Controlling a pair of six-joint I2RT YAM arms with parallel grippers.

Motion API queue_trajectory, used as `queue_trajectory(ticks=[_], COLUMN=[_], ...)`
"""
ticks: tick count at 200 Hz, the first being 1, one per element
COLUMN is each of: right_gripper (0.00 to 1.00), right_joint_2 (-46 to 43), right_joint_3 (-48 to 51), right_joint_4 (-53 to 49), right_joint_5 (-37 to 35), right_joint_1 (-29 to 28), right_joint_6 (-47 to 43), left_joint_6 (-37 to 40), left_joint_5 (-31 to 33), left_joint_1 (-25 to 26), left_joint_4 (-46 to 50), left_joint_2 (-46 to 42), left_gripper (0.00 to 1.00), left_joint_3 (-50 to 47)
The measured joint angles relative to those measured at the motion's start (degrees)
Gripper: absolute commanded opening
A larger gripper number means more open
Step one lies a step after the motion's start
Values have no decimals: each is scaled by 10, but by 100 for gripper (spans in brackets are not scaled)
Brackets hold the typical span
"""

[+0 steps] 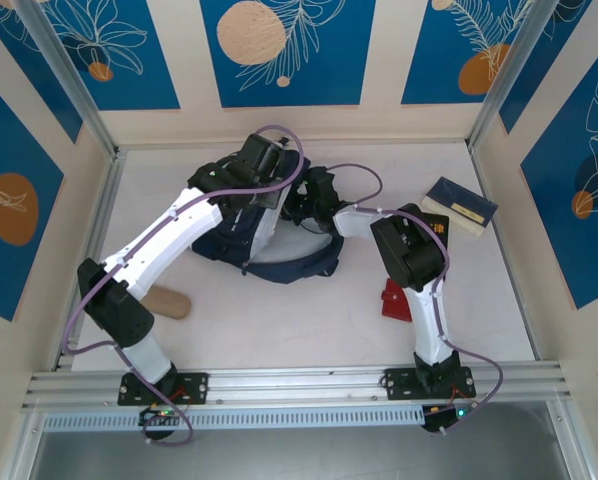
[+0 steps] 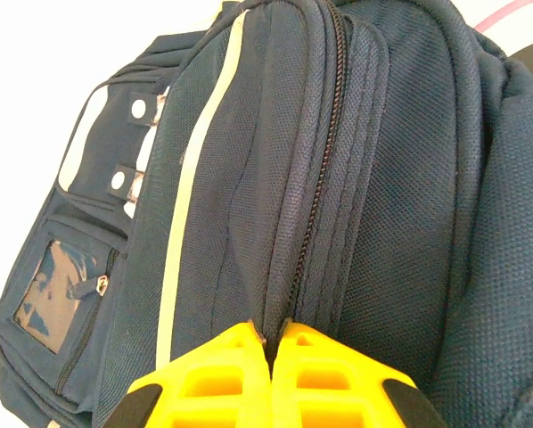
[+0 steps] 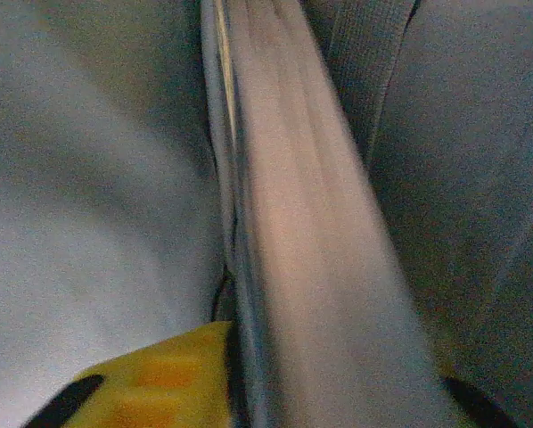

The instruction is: Pack the student bag

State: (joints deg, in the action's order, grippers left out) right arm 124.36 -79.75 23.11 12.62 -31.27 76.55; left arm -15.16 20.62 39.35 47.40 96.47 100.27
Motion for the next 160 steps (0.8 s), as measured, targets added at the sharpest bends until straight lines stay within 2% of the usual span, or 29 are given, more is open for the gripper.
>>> queue_trajectory(ticks=[11, 51, 112, 138, 160], right_gripper=[44, 53, 50, 52, 55], right_joint_2=[0, -33, -219, -308, -383], right_joint_3=[0, 31, 144, 195, 234], right_joint_4=[-2, -26, -120, -179, -255], right_joint_5=[3, 11, 6, -38, -126], right_joint_1=[0, 4, 9, 13, 35], right_joint_6=[1, -12, -76, -131, -197], left_joint_6=[-2, -10, -11, -9, -1], left_joint_5=[0, 0, -5, -9, -26], left_joint_1=[-2, -6, -12, -17, -21], left_joint_4=[0, -1, -18, -24, -27], left_joint_2=[0, -1, -18, -33, -50], left_gripper=[0, 0, 0, 0, 0], left_joint_3=[0, -3, -45, -79, -117])
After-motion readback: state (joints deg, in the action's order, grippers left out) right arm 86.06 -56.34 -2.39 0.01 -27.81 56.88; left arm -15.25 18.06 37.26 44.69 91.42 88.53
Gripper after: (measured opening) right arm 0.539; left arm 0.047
